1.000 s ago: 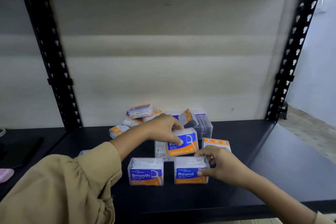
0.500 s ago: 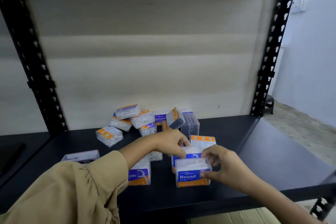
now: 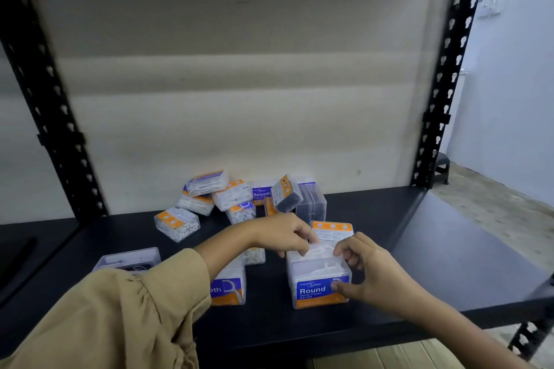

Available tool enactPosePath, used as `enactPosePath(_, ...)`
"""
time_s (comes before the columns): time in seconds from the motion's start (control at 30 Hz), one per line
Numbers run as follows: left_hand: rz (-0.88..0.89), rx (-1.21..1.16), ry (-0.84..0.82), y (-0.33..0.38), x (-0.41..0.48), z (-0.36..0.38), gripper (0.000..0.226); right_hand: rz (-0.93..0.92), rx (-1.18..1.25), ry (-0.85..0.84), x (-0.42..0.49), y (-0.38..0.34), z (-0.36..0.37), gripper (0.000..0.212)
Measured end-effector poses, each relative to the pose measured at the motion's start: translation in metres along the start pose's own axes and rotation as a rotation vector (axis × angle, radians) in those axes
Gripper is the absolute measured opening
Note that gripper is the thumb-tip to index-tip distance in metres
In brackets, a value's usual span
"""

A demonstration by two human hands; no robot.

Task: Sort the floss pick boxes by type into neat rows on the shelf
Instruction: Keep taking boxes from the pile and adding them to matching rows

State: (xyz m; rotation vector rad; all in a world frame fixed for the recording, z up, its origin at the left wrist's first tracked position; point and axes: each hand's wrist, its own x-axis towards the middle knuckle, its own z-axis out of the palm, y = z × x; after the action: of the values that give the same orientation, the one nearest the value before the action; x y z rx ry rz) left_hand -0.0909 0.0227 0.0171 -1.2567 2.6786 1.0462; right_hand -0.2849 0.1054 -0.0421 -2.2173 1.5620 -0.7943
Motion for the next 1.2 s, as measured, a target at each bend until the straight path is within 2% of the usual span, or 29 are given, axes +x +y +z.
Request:
enactPosePath(0.13,0.0,0.052,0.165,-0.013,-0.009,-0.021,0.038,-0.007,0.115,0.038,0.011,0.004,-0.014,0.054)
enactPosePath(0.17,-0.024,0.09,0.209,-0.018,-0.012,-0.029,0.038,-0.01,0.132,0.065,0.017,0.005,-0.017,0.048)
enactPosePath(0.27,-0.144,0.241,0.249,-0.039,-0.018,-0.047,0.038,-0.025,0.075,0.128,0.045,0.012,-0.024,0.014)
enactPosePath(0.33,-0.24,0.31,0.22,-0.053,-0.021,-0.051,0.04,-0.006,-0.043,0.09,0.066,0.017,-0.026,0.012)
enactPosePath(0.47,-0.397,0.477,0.155,-0.068,-0.022,-0.043,0.058,0.068,-0.32,-0.184,0.098,0.037,-0.024,0.046)
enactPosePath(0.57,-0.444,0.561,0.124,-0.07,-0.019,-0.033,0.07,0.106,-0.369,-0.321,0.109,0.043,-0.023,0.058)
enactPosePath(0.73,-0.469,0.515,0.096,-0.065,-0.013,-0.025,0.085,0.105,-0.361,-0.435,0.111,0.046,-0.024,0.063)
enactPosePath(0.83,-0.472,0.434,0.105,-0.066,-0.008,-0.022,0.087,0.088,-0.364,-0.384,0.109,0.046,-0.023,0.062)
enactPosePath(0.93,-0.428,0.214,0.127,-0.066,-0.009,-0.029,0.081,0.115,-0.266,-0.309,0.11,0.046,-0.027,0.048)
enactPosePath(1.1,-0.416,-0.109,0.184,-0.079,-0.023,-0.042,0.056,0.189,-0.098,-0.259,0.112,0.047,-0.034,0.018)
enactPosePath(1.13,-0.419,-0.182,0.196,-0.082,-0.026,-0.043,0.048,0.209,-0.088,-0.251,0.112,0.048,-0.034,0.016)
enactPosePath(1.2,-0.433,-0.268,0.247,-0.087,-0.032,-0.047,0.032,0.248,-0.071,-0.228,0.113,0.051,-0.035,0.025)
